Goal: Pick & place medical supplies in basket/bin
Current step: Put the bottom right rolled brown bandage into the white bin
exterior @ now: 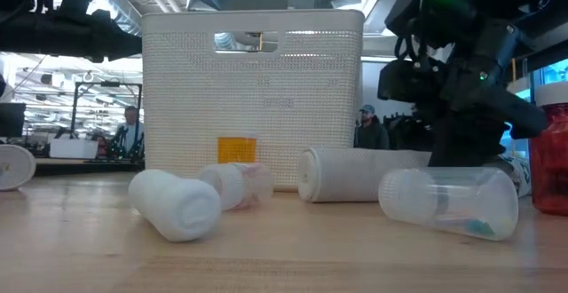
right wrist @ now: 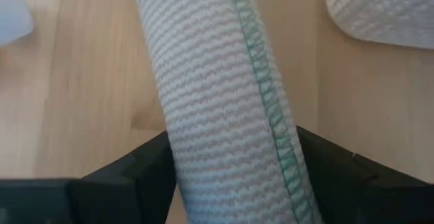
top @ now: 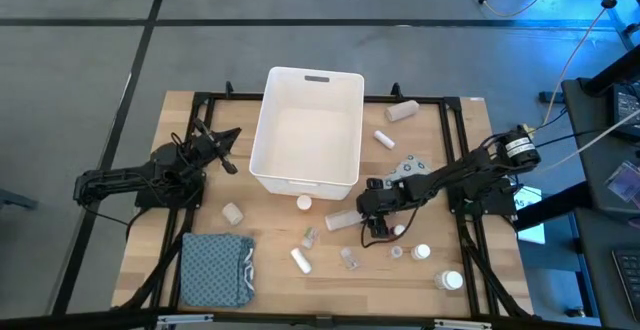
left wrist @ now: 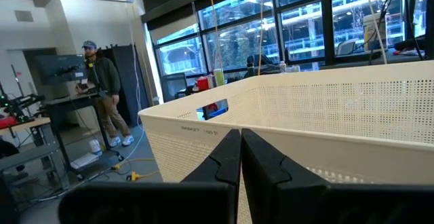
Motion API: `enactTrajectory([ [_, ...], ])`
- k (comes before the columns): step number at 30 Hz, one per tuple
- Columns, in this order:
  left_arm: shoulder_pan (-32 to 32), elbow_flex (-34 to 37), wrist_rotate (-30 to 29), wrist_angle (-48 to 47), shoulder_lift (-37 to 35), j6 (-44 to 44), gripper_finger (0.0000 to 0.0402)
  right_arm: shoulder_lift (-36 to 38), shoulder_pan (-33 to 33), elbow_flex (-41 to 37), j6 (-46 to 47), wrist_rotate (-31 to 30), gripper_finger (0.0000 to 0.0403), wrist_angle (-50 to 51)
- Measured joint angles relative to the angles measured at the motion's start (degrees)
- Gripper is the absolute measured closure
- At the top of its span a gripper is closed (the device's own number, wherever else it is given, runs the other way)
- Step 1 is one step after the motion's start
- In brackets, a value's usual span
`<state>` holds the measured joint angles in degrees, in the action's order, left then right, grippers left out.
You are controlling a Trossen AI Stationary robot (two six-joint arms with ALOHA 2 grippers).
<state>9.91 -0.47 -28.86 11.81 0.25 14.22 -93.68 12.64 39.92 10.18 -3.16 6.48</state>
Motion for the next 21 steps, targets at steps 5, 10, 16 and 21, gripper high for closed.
enactTrajectory([
  [5,0.0,0.0,0.0,0.0,0.0,0.0,0.0393,2.6,0.0,-0.2,-0.1,1.0,0.0215,0.3],
  [10,0.0,0.0,0.0,0.0,0.0,0.0,0.0395,5.9,0.0,-0.2,-1.1,5.4,0.0267,0.7],
  [16,0.0,0.0,0.0,0.0,0.0,0.0,0.0396,11.4,0.1,0.6,0.8,10.7,0.0277,1.6],
  [21,0.0,0.0,0.0,0.0,0.0,0.0,0.0393,16.1,0.8,5.3,1.8,15.4,0.0275,4.5],
])
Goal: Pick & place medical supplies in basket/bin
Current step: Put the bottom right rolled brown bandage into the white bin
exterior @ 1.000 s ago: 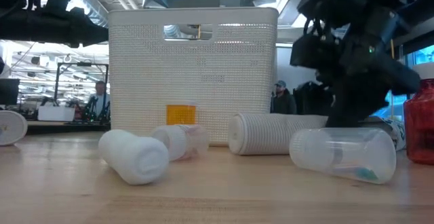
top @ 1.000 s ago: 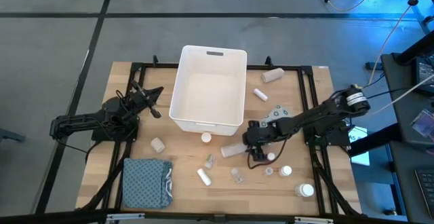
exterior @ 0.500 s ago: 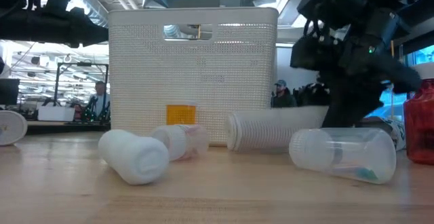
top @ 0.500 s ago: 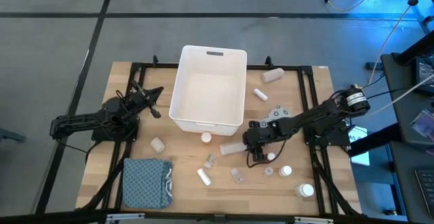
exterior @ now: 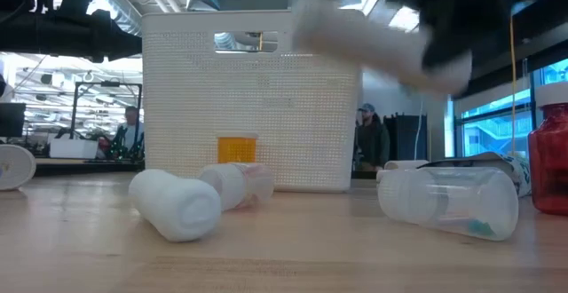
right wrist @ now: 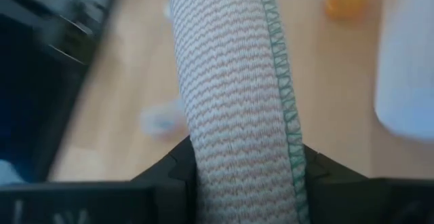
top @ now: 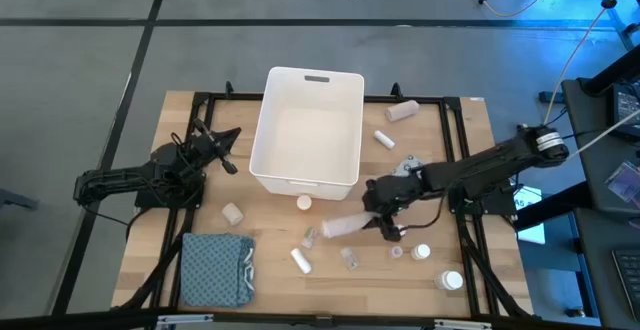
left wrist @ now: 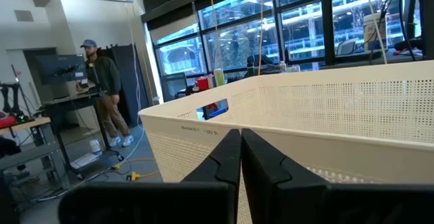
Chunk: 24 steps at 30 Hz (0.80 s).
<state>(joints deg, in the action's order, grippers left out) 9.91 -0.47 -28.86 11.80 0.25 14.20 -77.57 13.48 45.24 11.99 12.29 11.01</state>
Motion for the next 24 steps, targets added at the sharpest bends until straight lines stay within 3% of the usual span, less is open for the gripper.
enactTrajectory([
  [5,0.0,0.0,0.0,0.0,0.0,0.0,0.0395,3.6,1.2,7.7,-5.3,-0.6,0.0275,5.1],
  [12,0.0,0.0,0.0,0.0,0.0,0.0,0.0394,3.7,-2.4,23.6,-18.4,-15.6,0.0275,11.5],
  [18,0.0,0.0,0.3,0.0,0.0,-0.1,0.0395,-2.9,-12.5,39.9,-26.5,-18.7,0.0275,11.1],
  [24,0.0,0.0,0.4,0.0,0.0,0.0,0.0394,-15.0,-23.9,52.7,-28.8,-18.7,0.0275,15.5],
])
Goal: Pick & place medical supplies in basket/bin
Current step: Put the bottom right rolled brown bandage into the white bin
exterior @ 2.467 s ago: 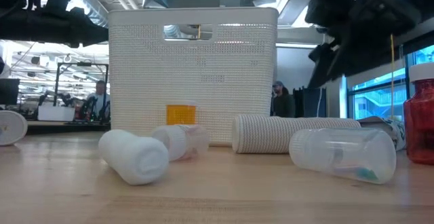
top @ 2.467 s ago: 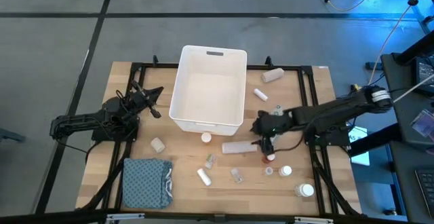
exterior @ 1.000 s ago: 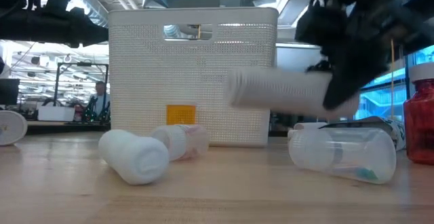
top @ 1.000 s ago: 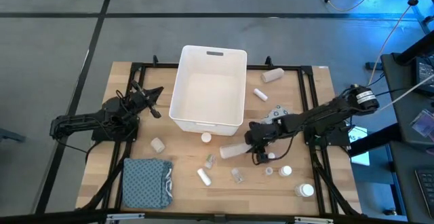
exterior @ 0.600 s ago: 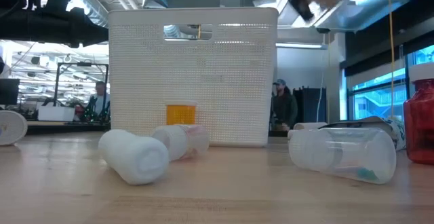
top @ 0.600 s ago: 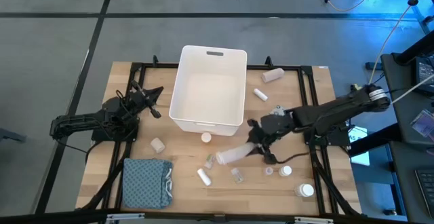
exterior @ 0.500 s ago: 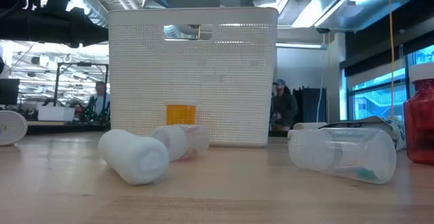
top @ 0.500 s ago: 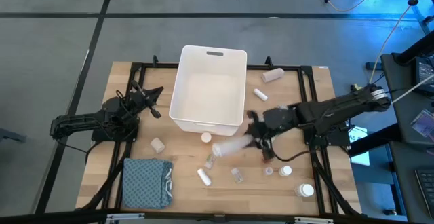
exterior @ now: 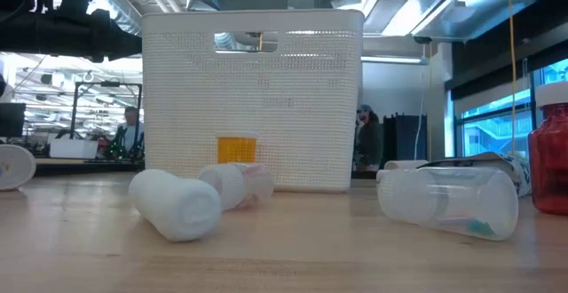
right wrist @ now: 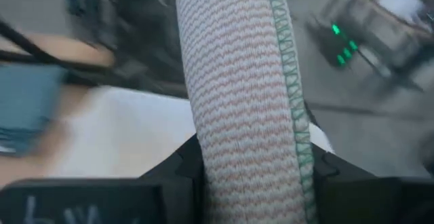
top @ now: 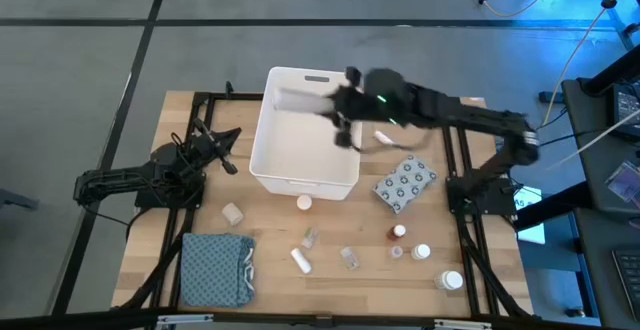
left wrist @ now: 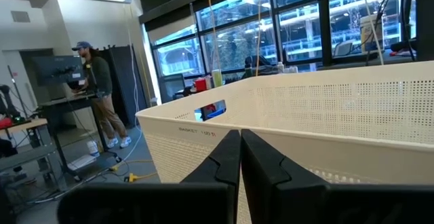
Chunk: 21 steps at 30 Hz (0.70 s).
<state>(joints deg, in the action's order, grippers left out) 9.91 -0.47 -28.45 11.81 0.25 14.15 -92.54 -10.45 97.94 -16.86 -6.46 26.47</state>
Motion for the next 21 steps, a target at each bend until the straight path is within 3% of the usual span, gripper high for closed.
enactTrajectory([
  [4,0.0,0.0,0.0,0.0,0.0,0.0,0.0395,-8.8,-5.9,5.1,-0.1,0.0,0.0275,6.0],
  [11,0.0,0.0,0.0,0.0,0.0,0.0,0.0395,-20.6,-13.0,6.0,0.0,0.0,0.0275,6.7],
  [21,0.0,0.0,0.0,0.0,0.0,0.0,0.0393,-31.2,-15.9,6.0,0.1,0.0,0.0275,5.8],
])
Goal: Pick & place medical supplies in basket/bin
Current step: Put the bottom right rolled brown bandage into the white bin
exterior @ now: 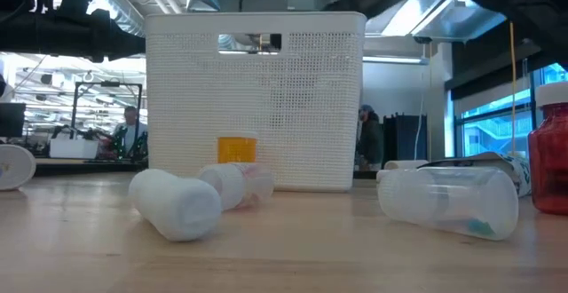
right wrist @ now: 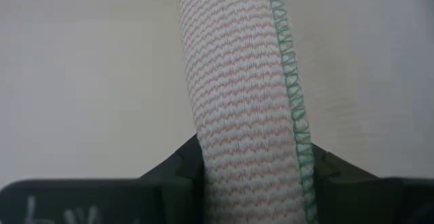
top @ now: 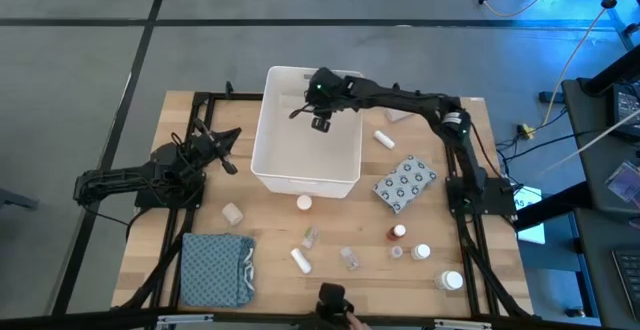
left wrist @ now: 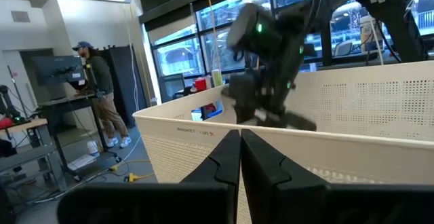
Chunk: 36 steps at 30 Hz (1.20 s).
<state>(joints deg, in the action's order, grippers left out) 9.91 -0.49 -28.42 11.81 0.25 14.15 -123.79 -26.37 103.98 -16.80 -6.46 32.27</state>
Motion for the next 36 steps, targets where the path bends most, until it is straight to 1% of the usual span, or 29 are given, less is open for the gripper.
enactTrajectory([
  [10,0.0,0.0,0.0,0.0,0.0,0.0,0.0396,-5.9,0.0,0.0,0.0,0.0,0.0275,-3.5],
  [12,0.0,0.0,0.0,0.0,0.0,0.0,0.0395,-6.5,0.0,0.0,0.0,0.8,0.0275,-3.5],
  [25,0.0,0.0,0.0,0.0,0.0,0.0,0.0395,-6.9,0.4,0.0,0.3,1.1,0.0271,-3.9],
  [29,0.0,0.0,0.0,0.0,0.0,0.0,0.0395,-6.9,0.4,0.0,0.3,1.1,0.0248,-4.2],
  [36,0.0,0.0,0.0,0.0,0.0,0.0,0.0395,-6.9,0.4,0.0,1.4,0.9,0.0167,-4.2],
])
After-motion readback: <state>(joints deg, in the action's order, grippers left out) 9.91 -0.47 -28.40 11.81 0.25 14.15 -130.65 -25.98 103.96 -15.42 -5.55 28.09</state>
